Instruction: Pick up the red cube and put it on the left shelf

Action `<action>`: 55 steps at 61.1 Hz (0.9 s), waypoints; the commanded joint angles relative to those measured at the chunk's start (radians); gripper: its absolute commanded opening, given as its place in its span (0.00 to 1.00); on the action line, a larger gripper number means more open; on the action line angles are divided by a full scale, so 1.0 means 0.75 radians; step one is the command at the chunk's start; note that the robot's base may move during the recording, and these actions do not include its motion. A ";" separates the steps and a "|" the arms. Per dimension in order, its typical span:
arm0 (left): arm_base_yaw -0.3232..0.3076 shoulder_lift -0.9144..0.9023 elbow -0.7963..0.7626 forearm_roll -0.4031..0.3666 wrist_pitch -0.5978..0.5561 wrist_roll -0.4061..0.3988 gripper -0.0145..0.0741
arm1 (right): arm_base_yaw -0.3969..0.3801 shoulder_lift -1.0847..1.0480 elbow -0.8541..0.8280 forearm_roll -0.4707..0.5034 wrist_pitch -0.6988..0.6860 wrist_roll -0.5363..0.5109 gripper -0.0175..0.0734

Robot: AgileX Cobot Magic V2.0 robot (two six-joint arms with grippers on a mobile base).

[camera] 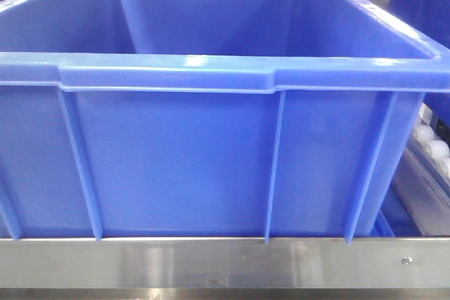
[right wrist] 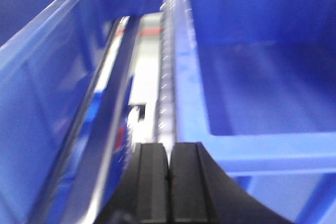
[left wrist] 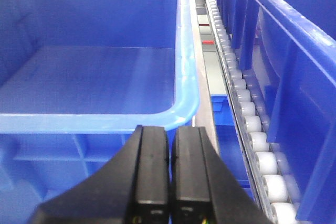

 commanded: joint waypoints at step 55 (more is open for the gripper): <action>-0.008 -0.020 0.031 -0.009 -0.119 -0.001 0.28 | -0.021 -0.045 0.080 0.122 -0.268 -0.194 0.25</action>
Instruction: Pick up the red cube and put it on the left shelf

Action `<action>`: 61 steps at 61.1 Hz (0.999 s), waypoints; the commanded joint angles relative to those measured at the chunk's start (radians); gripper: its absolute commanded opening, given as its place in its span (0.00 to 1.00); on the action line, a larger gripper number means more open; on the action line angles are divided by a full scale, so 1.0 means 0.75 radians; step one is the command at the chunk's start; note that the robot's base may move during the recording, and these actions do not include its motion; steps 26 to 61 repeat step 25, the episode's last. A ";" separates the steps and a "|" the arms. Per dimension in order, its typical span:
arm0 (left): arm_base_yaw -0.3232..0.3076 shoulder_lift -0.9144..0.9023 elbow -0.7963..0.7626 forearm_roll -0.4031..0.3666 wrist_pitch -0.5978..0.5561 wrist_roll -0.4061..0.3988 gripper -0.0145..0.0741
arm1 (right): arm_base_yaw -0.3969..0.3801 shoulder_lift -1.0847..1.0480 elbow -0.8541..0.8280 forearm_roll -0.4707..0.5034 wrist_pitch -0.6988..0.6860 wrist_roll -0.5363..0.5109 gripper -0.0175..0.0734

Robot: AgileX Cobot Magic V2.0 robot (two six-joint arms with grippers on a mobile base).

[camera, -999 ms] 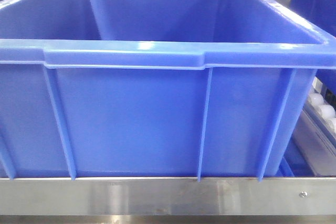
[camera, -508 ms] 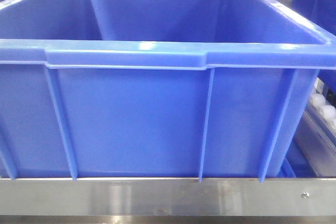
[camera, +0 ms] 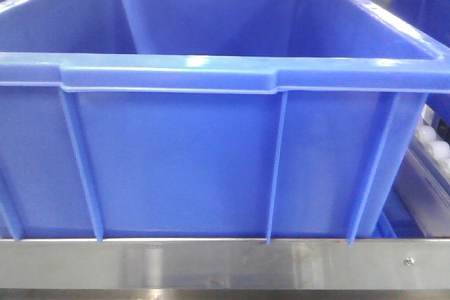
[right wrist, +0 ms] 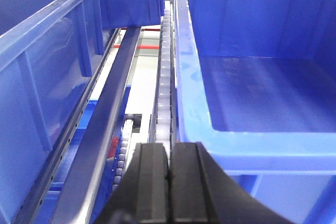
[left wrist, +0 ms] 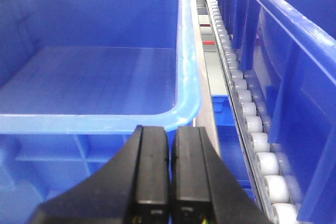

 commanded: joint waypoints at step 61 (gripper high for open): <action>-0.008 -0.020 0.031 -0.009 -0.116 -0.001 0.28 | -0.005 -0.029 -0.021 0.004 -0.120 -0.016 0.25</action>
